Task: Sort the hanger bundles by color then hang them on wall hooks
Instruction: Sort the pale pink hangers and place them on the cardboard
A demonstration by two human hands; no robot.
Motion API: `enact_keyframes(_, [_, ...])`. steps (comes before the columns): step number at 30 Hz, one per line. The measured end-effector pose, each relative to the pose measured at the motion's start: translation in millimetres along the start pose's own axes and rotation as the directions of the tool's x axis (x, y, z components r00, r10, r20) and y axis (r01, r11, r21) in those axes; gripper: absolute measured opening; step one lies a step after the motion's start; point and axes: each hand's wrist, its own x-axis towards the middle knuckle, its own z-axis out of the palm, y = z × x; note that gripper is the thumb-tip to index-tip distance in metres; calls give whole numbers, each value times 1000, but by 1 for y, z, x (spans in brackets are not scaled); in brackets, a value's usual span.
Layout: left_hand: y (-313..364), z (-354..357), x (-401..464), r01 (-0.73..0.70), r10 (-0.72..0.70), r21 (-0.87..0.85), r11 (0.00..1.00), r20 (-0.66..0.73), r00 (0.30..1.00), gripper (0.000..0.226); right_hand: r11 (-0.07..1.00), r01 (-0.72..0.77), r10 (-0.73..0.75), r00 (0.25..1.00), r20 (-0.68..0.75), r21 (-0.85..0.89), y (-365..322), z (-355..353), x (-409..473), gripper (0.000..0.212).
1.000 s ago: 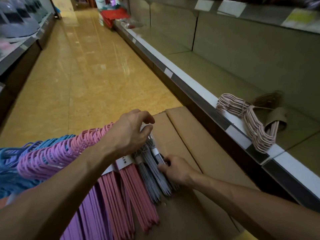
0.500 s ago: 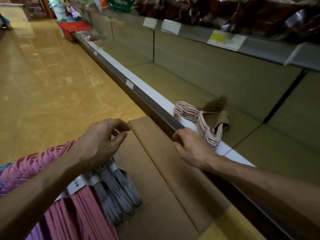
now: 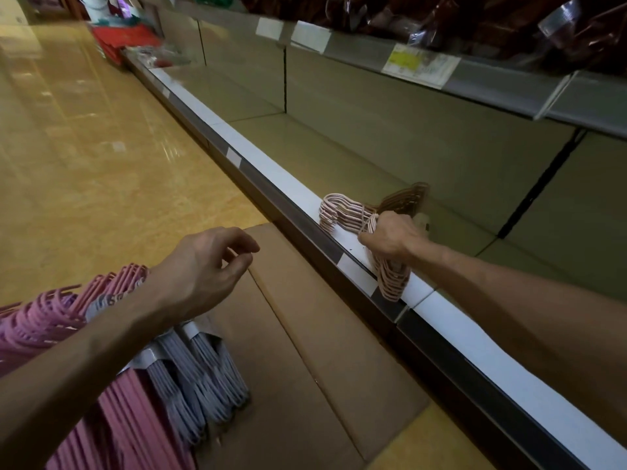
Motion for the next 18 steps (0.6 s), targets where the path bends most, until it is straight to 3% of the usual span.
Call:
enact_keyframes(6, [3,9,-1,3,-3,-20,1000,12,1000,22,998,-53,54,997,48,-28,-11,14,14,3])
enact_keyframes(18, [4,-8,-18,11,-11,-3,1000,-5,1000,22,991,-131,129,987,-95,-15,11,25,8,7])
